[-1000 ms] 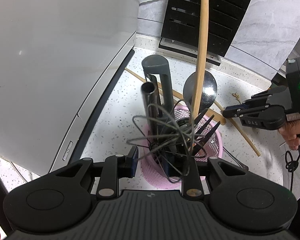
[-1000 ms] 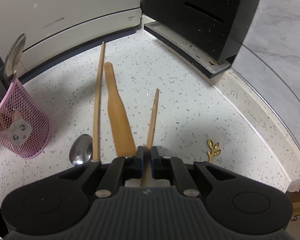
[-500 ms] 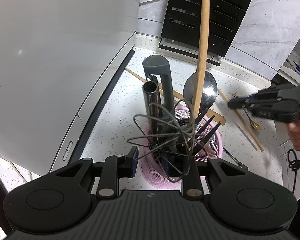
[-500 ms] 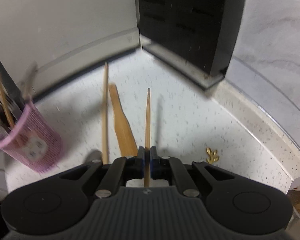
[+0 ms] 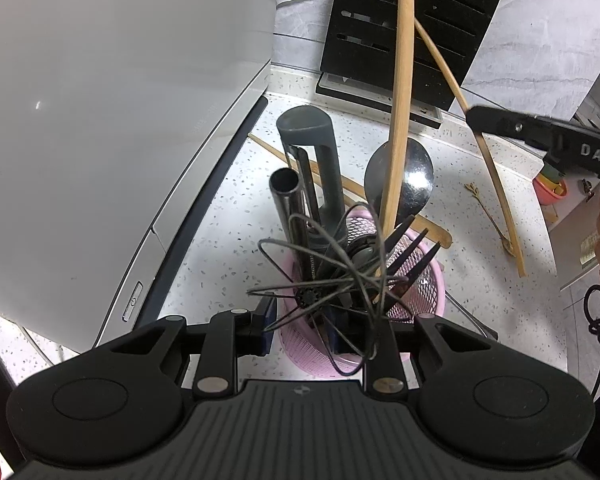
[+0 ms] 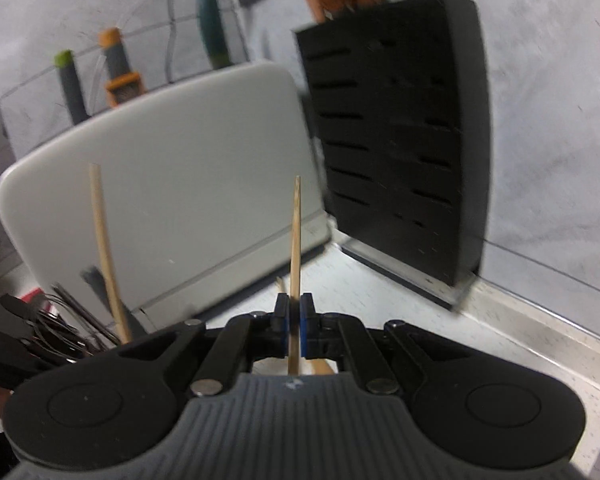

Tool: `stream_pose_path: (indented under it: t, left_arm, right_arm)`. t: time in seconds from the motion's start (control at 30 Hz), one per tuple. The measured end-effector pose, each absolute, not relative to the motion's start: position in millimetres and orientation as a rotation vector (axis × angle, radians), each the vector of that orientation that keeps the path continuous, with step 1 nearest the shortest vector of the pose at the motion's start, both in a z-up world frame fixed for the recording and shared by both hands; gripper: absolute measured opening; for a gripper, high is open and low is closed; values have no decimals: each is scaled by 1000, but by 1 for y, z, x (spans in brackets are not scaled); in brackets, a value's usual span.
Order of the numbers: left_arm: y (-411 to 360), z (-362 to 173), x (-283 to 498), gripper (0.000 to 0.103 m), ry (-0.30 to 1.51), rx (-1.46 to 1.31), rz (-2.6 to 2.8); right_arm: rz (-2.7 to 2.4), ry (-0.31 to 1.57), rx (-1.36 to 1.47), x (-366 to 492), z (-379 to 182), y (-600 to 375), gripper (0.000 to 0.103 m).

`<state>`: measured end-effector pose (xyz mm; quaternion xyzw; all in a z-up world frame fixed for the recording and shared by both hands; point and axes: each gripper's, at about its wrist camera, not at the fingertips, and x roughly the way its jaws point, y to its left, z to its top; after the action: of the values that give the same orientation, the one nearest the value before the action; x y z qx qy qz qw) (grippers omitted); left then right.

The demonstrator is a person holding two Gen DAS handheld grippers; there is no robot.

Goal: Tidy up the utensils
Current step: 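Lift the chopstick and lower it into the pink mesh cup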

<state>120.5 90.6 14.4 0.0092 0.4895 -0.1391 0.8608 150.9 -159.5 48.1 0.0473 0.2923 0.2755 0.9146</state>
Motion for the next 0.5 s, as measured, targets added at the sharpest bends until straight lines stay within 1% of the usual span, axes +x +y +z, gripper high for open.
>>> stream_pose_path:
  t: [0.2, 0.5]
  left_arm:
    - [90, 15, 121, 30, 1027, 19, -290]
    - [90, 14, 120, 29, 1027, 21, -291]
  right_arm:
    - [617, 483, 126, 137, 58, -145, 1]
    - [651, 300, 264, 121, 62, -129, 1]
